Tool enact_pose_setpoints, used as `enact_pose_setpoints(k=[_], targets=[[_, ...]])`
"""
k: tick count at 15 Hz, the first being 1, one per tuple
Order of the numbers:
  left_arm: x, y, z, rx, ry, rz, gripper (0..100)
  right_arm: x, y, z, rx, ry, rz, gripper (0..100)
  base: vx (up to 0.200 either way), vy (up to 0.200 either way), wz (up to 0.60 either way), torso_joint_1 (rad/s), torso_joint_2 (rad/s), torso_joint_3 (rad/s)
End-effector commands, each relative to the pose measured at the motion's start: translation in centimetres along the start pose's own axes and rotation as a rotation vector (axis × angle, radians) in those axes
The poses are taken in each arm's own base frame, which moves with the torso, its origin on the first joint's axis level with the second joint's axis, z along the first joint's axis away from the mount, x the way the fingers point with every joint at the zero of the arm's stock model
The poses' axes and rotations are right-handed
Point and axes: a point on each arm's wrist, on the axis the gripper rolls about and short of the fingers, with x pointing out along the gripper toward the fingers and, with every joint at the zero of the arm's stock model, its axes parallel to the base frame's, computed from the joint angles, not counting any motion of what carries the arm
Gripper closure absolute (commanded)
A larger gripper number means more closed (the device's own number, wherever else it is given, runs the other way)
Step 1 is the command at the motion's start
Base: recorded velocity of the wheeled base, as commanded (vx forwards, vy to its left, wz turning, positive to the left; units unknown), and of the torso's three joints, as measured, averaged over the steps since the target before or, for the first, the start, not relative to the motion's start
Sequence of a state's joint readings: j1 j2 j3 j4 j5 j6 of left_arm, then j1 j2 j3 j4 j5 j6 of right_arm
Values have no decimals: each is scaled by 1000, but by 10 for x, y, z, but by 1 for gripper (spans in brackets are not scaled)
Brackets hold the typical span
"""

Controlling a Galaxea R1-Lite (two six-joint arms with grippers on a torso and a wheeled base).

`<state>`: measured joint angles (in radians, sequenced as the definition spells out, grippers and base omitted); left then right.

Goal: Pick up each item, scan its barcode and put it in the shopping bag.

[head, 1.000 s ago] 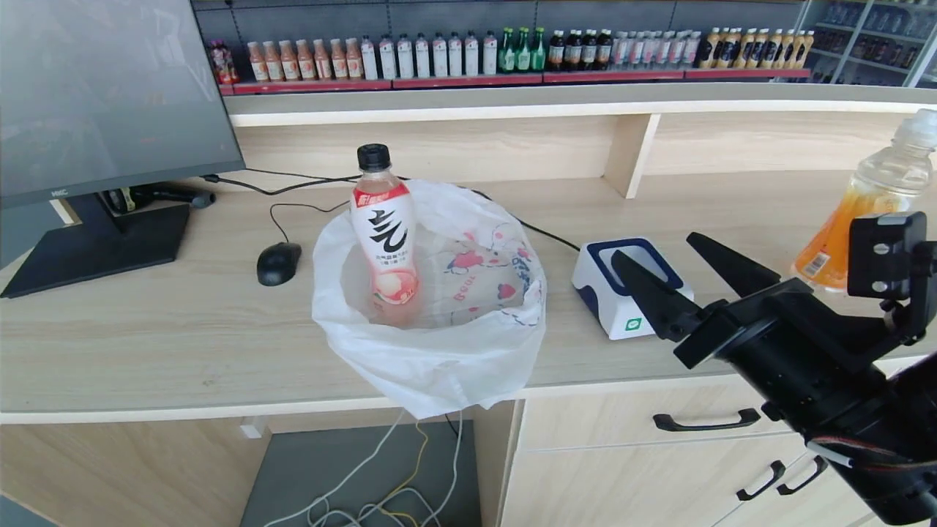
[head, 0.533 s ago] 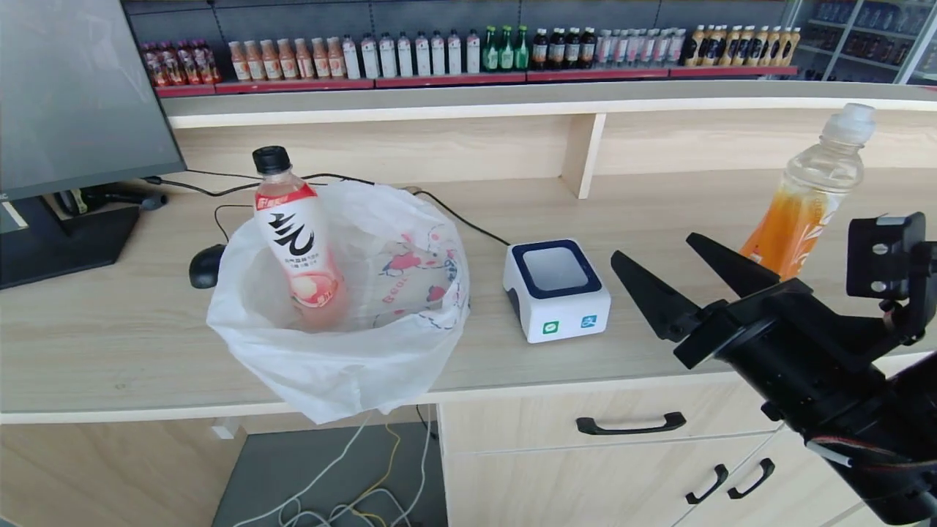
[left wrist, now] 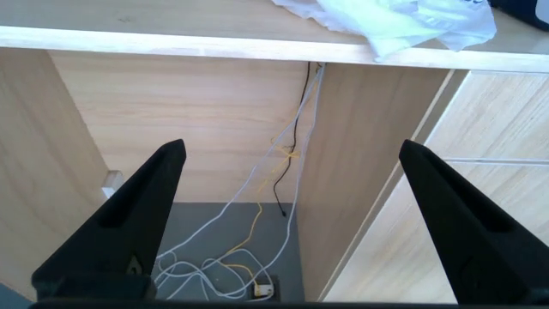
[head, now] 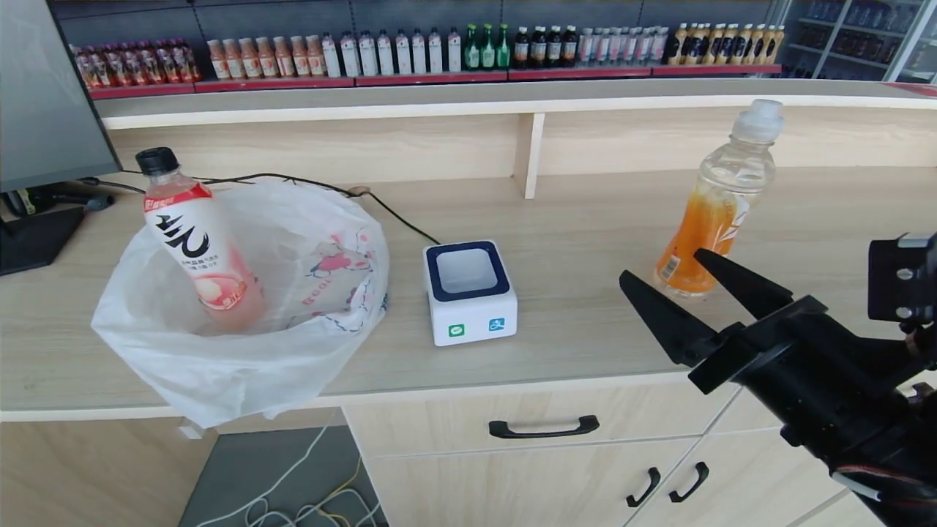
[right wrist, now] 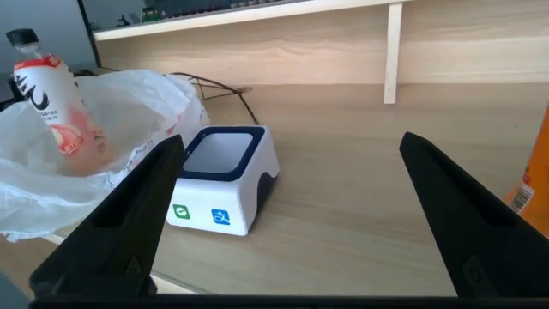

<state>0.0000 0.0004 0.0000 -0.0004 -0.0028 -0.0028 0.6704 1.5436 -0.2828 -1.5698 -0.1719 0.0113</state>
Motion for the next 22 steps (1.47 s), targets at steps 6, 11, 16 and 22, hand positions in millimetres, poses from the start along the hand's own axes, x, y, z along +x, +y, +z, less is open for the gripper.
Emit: enact_pose_setpoints(k=[6,11,16,22], targets=[[0,0,0,-2,-2,0,0,-11,-9,-3,-25,24,-32,0,0,0,0,0,0,0],[0,0,0,-2,0,0,0,-8,-27,-6,-73,39,-118,0,0,0,0,0,0,0],[0,0,0,-2,0,0,0,0,-49,-14,-135,68,-216,0,0,0,0,0,0,0],[0,0,0,-2,-2,0,0,38,-84,-19,-215,38,-279,0,0,0,0,0,0,0]])
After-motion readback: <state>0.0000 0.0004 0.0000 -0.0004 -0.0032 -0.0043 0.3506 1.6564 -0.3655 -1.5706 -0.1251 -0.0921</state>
